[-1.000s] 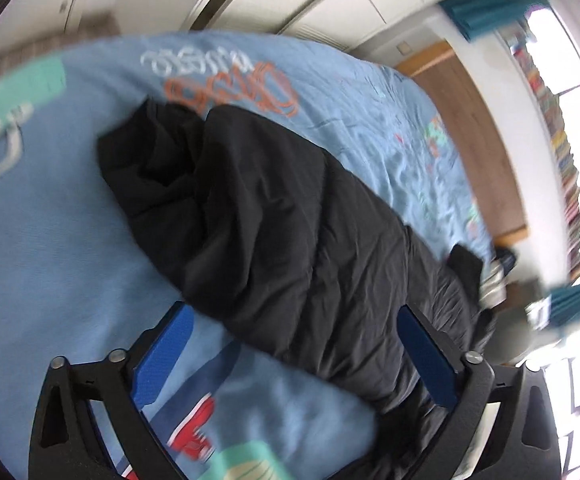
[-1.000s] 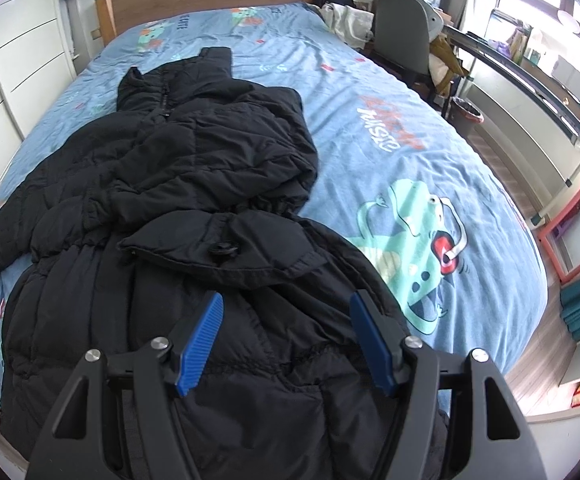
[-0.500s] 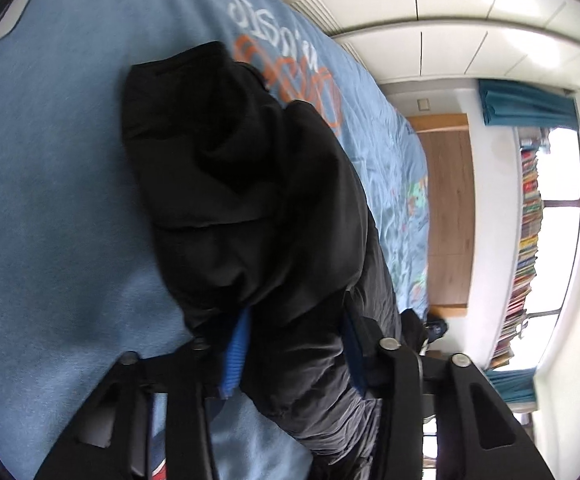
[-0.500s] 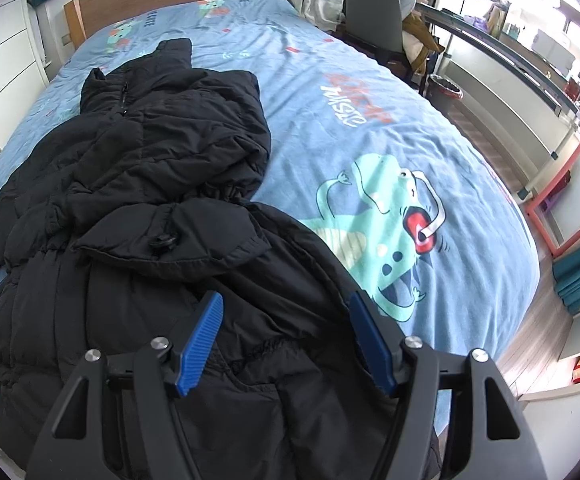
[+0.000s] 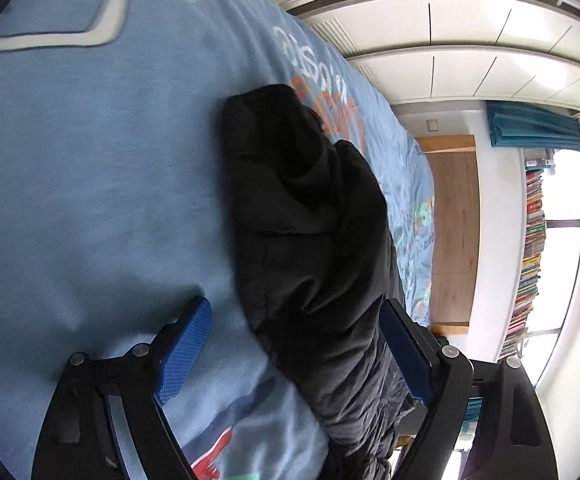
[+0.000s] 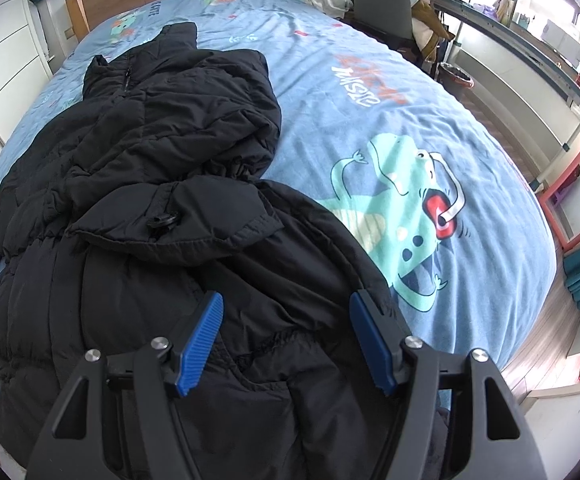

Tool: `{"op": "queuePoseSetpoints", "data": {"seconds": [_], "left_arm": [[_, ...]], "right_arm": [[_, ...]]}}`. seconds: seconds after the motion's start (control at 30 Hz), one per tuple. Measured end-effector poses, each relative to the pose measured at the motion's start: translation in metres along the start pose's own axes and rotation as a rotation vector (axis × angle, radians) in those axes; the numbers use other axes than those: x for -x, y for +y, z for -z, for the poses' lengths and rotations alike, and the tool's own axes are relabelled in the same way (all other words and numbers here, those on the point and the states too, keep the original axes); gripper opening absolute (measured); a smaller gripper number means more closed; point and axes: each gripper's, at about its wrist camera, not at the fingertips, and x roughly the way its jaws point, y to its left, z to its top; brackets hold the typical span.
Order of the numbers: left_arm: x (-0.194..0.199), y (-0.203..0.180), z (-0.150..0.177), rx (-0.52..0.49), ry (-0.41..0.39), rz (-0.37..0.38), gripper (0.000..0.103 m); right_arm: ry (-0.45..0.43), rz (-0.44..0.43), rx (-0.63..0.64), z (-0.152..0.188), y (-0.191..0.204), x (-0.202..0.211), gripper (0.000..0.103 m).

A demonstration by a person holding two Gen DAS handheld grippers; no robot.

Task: Fold large clothes
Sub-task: 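Grasp the other sleeve cuff with the left gripper, then fold the held sleeve across the jacket body with the left gripper and release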

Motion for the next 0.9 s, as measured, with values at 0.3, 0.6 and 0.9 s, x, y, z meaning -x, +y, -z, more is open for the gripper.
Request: {"op": "queuePoseSetpoints", "data": {"seconds": [0.3,0.6,0.9], "left_arm": [[-0.034,-0.029,-0.008,-0.01,0.024,0.021,0.048],[-0.014,-0.07,0.0,-0.146,0.024,0.005,0.012],[0.008,-0.176,0.052,-0.431,0.047,0.082,0.01]], "right_arm": [[-0.019,0.037,-0.008,-0.003,-0.016,0.01,0.065],[-0.023,-0.01,-0.062,0.0,-0.029,0.004,0.065],[-0.077,-0.08,-0.112,0.009,-0.052,0.018,0.065]]}}
